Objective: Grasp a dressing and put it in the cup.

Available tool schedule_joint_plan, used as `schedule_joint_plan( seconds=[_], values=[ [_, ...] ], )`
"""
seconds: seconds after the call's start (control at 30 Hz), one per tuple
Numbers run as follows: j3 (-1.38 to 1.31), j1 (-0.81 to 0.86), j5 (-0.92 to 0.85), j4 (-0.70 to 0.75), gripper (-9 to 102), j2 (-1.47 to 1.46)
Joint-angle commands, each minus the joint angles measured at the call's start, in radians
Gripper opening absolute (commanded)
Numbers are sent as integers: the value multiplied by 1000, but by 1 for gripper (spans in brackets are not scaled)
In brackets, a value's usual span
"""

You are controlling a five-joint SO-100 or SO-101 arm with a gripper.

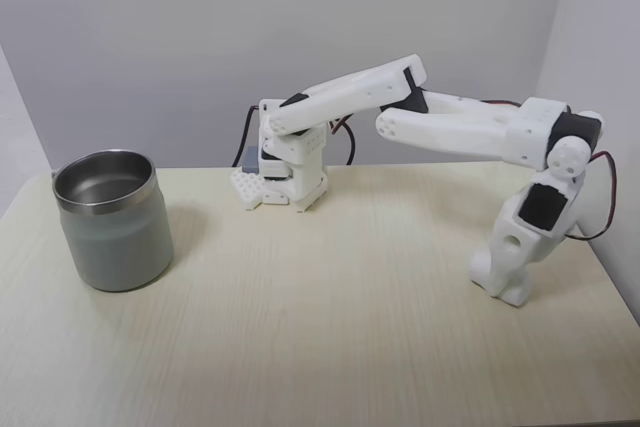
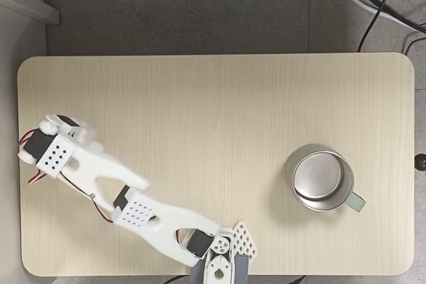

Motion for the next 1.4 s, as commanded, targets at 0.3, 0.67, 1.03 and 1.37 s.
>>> schedule_joint_plan(
  seconds=[0.3,0.67,1.03,1.37],
  values=[
    [232,-5,230,38,0,-117],
    [465,101,709,41,0,-199],
    [262,380,1114,43,0,-563],
    [-112,704,1331,40,0,-1091]
  ],
)
